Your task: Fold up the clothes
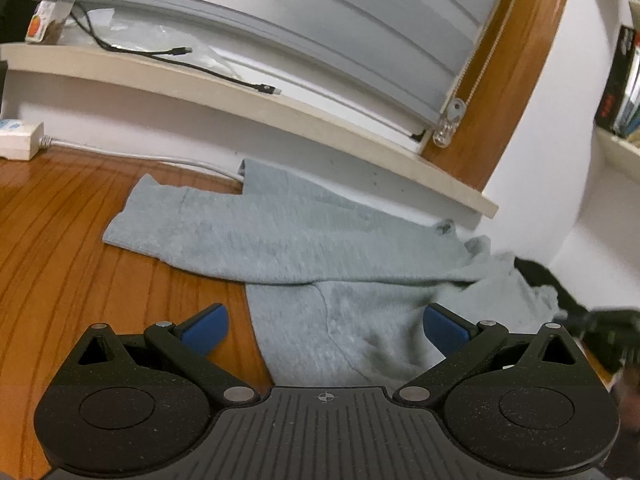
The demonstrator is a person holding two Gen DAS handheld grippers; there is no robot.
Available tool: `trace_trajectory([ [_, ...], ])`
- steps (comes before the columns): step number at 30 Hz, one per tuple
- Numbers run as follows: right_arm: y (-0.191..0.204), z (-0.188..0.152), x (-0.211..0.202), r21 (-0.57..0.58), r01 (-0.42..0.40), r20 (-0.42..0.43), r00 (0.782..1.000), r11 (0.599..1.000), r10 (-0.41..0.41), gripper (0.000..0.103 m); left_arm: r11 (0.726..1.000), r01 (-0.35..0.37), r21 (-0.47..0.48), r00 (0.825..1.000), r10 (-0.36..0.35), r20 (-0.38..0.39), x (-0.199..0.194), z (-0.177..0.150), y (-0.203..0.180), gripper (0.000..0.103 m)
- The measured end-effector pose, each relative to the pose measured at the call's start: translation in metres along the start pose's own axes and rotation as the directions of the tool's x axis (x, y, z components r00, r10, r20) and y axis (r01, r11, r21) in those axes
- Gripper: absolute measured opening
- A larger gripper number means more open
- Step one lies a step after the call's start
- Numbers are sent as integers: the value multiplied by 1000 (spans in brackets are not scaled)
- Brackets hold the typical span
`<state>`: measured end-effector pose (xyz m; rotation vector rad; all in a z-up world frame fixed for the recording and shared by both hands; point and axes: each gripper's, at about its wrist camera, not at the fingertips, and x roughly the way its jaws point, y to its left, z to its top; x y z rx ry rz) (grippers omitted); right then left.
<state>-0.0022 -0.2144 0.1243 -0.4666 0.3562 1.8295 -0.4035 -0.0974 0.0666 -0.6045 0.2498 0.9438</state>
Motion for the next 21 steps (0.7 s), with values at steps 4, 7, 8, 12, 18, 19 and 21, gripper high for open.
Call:
trace_trajectory([
  [4, -77, -8, -43, 52, 235, 23, 971, 971, -236, 4, 997, -20, 72, 999, 22, -30, 6, -3, -13, 103],
  [7, -132, -20, -80, 88, 414, 25, 908, 906, -418, 4, 993, -25, 115, 998, 32, -57, 11, -6, -20, 103],
  [8, -148, -25, -93, 100, 474, 28, 878, 875, -478, 4, 992, -25, 120, 997, 33, -63, 12, -6, -20, 103],
  [12, -197, -48, -136, 176, 671, 17, 730, 720, -683, 4, 992, -30, 124, 996, 40, -74, 14, -7, -20, 103],
  [18, -218, -60, -143, 360, 606, 28, 753, 709, -658, 30, 990, -41, 134, 994, 54, -94, 18, -6, -21, 103],
  [19, -212, -57, -133, 350, 570, 40, 784, 743, -620, 32, 989, -45, 138, 993, 59, -100, 20, -5, -22, 103],
  [21, -201, -50, -112, 331, 481, 59, 848, 812, -527, 41, 985, -40, 169, 993, 57, -100, 19, -5, -26, 103],
])
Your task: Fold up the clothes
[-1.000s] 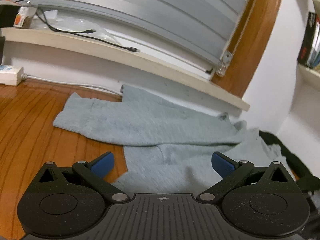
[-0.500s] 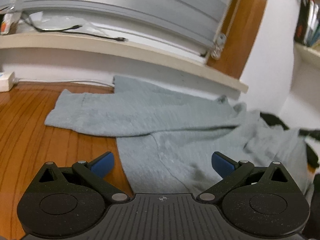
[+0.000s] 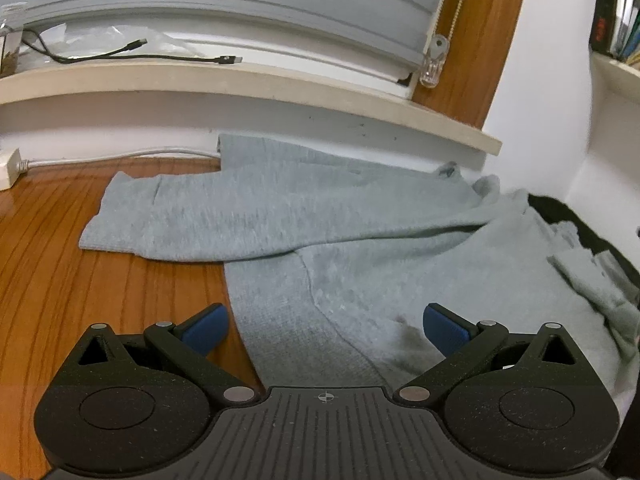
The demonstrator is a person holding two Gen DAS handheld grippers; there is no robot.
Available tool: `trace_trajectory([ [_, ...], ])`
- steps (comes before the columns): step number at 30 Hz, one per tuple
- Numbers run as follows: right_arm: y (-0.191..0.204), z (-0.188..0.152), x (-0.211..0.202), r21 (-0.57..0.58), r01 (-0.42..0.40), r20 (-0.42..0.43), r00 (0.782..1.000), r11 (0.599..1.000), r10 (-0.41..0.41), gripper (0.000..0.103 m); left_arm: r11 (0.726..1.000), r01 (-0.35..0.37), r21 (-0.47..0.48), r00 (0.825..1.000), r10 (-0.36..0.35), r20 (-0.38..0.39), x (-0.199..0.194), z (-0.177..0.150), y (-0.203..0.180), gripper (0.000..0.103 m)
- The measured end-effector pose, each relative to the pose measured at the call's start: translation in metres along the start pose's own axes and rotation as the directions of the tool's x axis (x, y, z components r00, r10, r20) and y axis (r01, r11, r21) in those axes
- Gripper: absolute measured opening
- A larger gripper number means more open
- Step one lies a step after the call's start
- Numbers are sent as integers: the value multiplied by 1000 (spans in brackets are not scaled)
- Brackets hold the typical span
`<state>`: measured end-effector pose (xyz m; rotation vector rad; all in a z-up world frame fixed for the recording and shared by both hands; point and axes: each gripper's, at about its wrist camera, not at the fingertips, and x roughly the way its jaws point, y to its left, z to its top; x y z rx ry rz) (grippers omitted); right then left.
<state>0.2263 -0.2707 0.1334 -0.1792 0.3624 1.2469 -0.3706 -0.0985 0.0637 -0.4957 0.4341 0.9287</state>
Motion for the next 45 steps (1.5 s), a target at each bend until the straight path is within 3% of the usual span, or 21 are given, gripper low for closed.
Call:
trace_trajectory([
  [1, 14, -3, 8, -14, -59, -22, 998, 998, 59, 47, 1000, 5, 24, 1000, -5, 2, -1, 0, -4, 101],
  [3, 44, -9, 24, -41, -179, -74, 982, 983, 176, 47, 997, 17, 81, 1000, -18, 7, -2, 1, -15, 98],
  [6, 94, -24, 46, -123, -298, -149, 949, 947, 279, 47, 985, 37, 170, 999, -38, 7, -1, 2, -33, 89],
  [8, 120, -34, 56, -165, -356, -205, 924, 920, 321, 48, 975, 27, 221, 1000, -24, -18, 5, 2, -42, 67],
  [10, 141, -43, 63, -207, -404, -261, 901, 891, 347, 48, 966, 16, 258, 999, -3, -49, 13, 1, -46, 63],
  [13, 154, -53, 63, -269, -406, -312, 895, 874, 320, 49, 964, 3, 265, 997, 16, -69, 19, 2, -40, 52],
  [15, 149, -53, 66, -255, -391, -327, 896, 884, 302, 49, 968, 7, 249, 997, 12, -73, 19, 5, -34, 48],
  [18, 127, -48, 61, -235, -324, -310, 919, 916, 246, 45, 968, 1, 251, 997, 18, -74, 20, 7, -26, 41],
  [20, 113, -49, 52, -260, -251, -296, 940, 932, 171, 35, 963, 2, 270, 998, 16, -66, 20, 6, -24, 41],
  [26, 75, -57, 35, -299, -100, -246, 969, 949, 24, 35, 961, 10, 276, 998, 6, -58, 22, 7, -19, 41],
  [30, 59, -59, 33, -251, -118, -259, 965, 961, 51, 36, 962, 4, 273, 998, 15, -67, 29, 15, -13, 40],
  [36, 78, -55, 48, -241, -151, -262, 961, 959, 86, 43, 957, -24, 290, 995, 50, -83, 41, 31, 2, 38],
  [41, 90, -44, 33, -252, -191, -217, 967, 949, 137, 43, 951, -45, 307, 992, 78, -98, 32, 32, -4, 39],
  [42, 91, -43, 25, -254, -204, -208, 966, 945, 153, 44, 947, -56, 316, 992, 89, -91, 26, 30, -7, 42],
  [44, 93, -41, 10, -248, -245, -202, 959, 937, 198, 48, 938, -76, 338, 994, 100, -54, 9, 26, -16, 61],
  [45, 95, -42, 4, -235, -278, -213, 950, 931, 230, 49, 937, -64, 343, 996, 83, -43, 2, 24, -21, 64],
])
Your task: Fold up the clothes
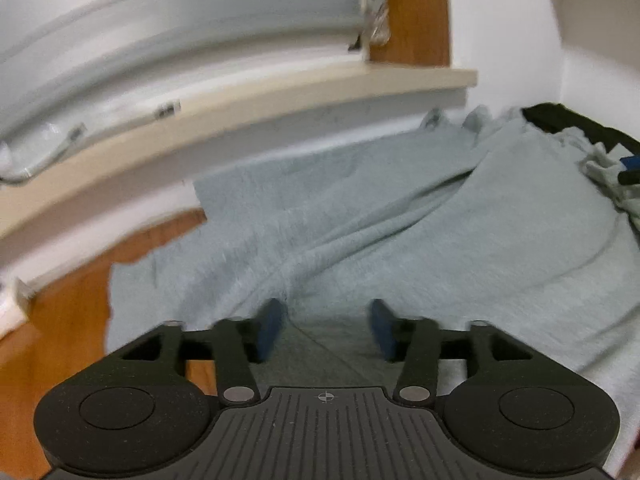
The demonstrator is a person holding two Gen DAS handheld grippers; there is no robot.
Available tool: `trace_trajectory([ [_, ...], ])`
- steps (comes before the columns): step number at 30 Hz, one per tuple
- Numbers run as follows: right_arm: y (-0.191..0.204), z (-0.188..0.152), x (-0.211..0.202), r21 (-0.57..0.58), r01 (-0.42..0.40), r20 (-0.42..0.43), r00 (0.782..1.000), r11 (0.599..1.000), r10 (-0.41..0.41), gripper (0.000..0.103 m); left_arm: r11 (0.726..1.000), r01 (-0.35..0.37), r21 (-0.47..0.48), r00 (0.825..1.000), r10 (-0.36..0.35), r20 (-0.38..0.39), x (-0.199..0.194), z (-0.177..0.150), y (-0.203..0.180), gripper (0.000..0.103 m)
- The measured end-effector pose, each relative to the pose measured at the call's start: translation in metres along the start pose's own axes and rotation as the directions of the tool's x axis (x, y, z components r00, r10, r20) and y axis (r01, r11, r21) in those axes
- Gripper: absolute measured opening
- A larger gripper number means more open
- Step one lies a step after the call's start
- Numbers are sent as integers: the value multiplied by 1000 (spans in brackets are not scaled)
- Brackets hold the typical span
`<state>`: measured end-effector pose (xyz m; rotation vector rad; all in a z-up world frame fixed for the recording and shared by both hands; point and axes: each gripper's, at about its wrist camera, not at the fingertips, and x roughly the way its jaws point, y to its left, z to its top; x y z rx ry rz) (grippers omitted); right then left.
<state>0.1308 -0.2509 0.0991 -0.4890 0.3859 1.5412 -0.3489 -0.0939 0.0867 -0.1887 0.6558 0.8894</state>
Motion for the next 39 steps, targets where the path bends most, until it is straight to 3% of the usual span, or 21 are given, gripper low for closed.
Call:
trace_trajectory([
  [3, 14, -5, -5, 7, -115, -31, 993, 993, 115, 49, 998, 55, 16, 998, -56, 25, -19, -4, -17, 67],
  [6, 30, -10, -5, -47, -146, -87, 986, 988, 141, 47, 996, 79, 46, 997, -79, -3, -27, -11, -35, 66],
  [11, 18, -19, -10, -84, -52, -158, 987, 995, 38, 46, 996, 69, 54, 994, -64, -88, -24, -31, -38, 57],
  [14, -1, -27, -22, -64, 31, -170, 985, 998, -41, 46, 997, 76, -3, 994, -76, -83, -26, -40, -26, 58],
  [20, -7, -32, -38, -33, 27, -152, 988, 999, -31, 47, 997, 75, 22, 995, -73, -72, -36, -43, -32, 58],
  [23, 3, -25, -50, -50, -37, -99, 995, 998, 32, 47, 993, 101, 55, 994, -98, -54, -48, -42, -43, 58],
  [27, 22, -22, -56, -92, -141, -82, 988, 986, 134, 46, 982, 151, 110, 988, -146, -55, -66, -45, -57, 57],
  [29, 32, -24, -55, -116, -182, -98, 980, 976, 171, 46, 973, 201, 118, 978, -193, -76, -72, -47, -61, 45],
  [31, 39, -27, -54, -133, -222, -116, 971, 966, 207, 46, 964, 239, 115, 968, -229, -100, -76, -51, -62, 42],
  [35, 47, -33, -55, -157, -259, -136, 961, 953, 239, 47, 962, 237, 132, 968, -222, -118, -86, -60, -63, 42],
  [39, 46, -28, -66, -157, -297, -94, 954, 942, 285, 47, 965, 233, 123, 968, -218, -125, -92, -67, -58, 42],
])
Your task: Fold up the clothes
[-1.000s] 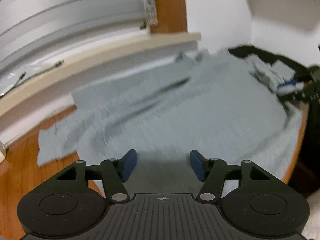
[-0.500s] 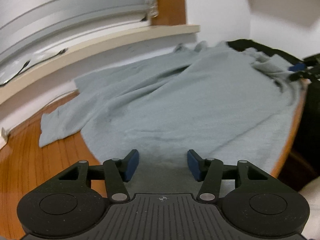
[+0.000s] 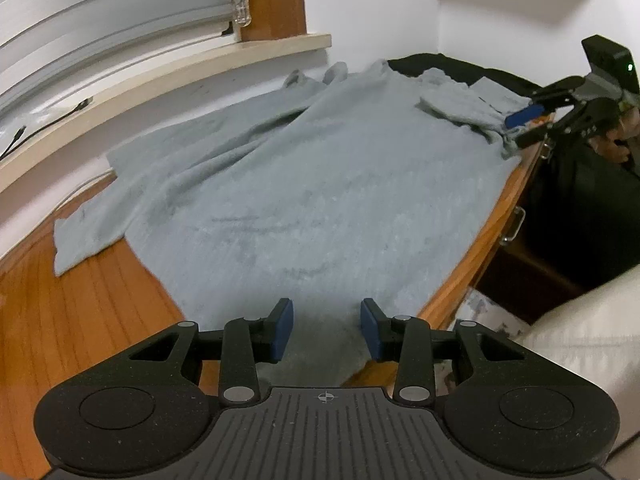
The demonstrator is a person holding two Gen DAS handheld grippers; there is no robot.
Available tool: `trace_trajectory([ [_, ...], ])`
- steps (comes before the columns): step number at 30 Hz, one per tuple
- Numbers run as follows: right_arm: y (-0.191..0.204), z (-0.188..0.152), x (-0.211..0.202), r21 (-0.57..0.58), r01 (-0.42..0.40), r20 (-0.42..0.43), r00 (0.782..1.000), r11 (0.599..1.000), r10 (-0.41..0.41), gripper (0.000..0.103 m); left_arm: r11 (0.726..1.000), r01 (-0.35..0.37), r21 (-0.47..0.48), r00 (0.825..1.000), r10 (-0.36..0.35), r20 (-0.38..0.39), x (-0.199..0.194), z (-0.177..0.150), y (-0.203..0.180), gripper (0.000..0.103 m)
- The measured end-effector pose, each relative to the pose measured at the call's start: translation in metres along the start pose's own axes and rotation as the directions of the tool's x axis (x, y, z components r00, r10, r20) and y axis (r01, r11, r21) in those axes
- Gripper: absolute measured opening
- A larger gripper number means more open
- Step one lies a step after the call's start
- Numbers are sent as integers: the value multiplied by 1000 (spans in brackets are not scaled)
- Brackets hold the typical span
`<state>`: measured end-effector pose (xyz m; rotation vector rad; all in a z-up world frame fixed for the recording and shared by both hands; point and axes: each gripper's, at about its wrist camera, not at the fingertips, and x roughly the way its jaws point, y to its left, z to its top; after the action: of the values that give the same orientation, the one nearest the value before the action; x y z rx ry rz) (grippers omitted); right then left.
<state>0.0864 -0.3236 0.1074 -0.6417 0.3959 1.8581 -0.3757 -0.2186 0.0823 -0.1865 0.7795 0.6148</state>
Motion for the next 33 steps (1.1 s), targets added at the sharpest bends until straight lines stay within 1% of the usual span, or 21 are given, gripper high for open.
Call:
trace_trajectory([
  [1, 2, 1, -1, -7, -8, 7, 1000, 1000, 8, 47, 1000, 4, -5, 1000, -4, -1, -1, -2, 1, 43],
  [2, 3, 2, -2, -16, -15, 13, 1000, 1000, 15, 47, 1000, 6, -8, 1000, -6, 0, -2, -4, 2, 47],
  [4, 8, 1, 4, -38, -23, -6, 1000, 999, 22, 47, 1000, 3, -5, 1000, -3, -3, -2, -6, 2, 48],
  [6, 10, -3, 14, -51, -30, -41, 999, 998, 28, 47, 1000, 2, -3, 1000, -2, -13, -1, -7, 2, 53],
  [8, 11, -7, 21, -49, -26, -65, 998, 998, 23, 46, 1000, -2, 6, 1000, 2, -20, -3, -7, 1, 63],
  [11, 12, -12, 26, -62, -28, -87, 996, 998, 22, 46, 1000, 2, 24, 999, -1, -32, -3, -9, -1, 71],
  [13, 12, -13, 27, -77, -29, -96, 995, 997, 22, 46, 999, -3, 33, 999, 5, -44, -1, -11, -2, 72],
  [16, 6, -15, 27, -70, -47, -98, 994, 996, 40, 46, 1000, -4, 21, 999, 5, -48, 0, -15, 1, 72],
  [18, 3, -16, 27, -66, -59, -97, 994, 996, 52, 46, 1000, -4, 16, 999, 4, -43, 0, -15, 2, 70],
  [19, 2, -16, 27, -65, -63, -95, 994, 996, 57, 44, 1000, -7, 18, 999, 8, -42, 0, -15, 2, 67],
  [20, 0, -16, 27, -61, -67, -92, 994, 996, 61, 36, 1000, -8, 22, 999, 9, -41, -1, -15, 1, 62],
  [21, -1, -16, 27, -59, -63, -92, 994, 996, 58, 32, 1000, -6, 24, 999, 7, -39, -1, -15, 1, 59],
  [22, -2, -15, 27, -57, -59, -92, 994, 997, 53, 23, 1000, -3, 24, 999, 4, -38, -2, -15, 1, 51],
  [23, -3, -15, 27, -56, -54, -92, 995, 997, 49, 14, 1000, 1, 22, 999, 0, -38, -3, -15, 2, 49],
  [24, -3, -15, 27, -55, -51, -93, 995, 997, 46, 13, 1000, 4, 25, 999, -3, -37, -3, -15, 3, 48],
  [25, -3, -15, 26, -54, -53, -95, 994, 997, 48, 9, 999, 6, 34, 999, -4, -37, -4, -15, 3, 44],
  [26, -3, -15, 26, -54, -61, -97, 994, 997, 55, 4, 999, 8, 43, 999, -6, -36, -5, -16, 3, 37],
  [27, -2, -15, 25, -55, -69, -99, 993, 996, 64, 4, 999, 11, 50, 999, -9, -36, -5, -16, 2, 34],
  [29, 1, -16, 23, -67, -76, -100, 993, 995, 69, 4, 999, 12, 51, 999, -10, -38, -7, -17, 3, 20],
  [33, 6, -18, 16, -77, -87, -92, 993, 993, 80, 3, 998, 16, 63, 999, -13, -43, -14, -21, -1, 18],
])
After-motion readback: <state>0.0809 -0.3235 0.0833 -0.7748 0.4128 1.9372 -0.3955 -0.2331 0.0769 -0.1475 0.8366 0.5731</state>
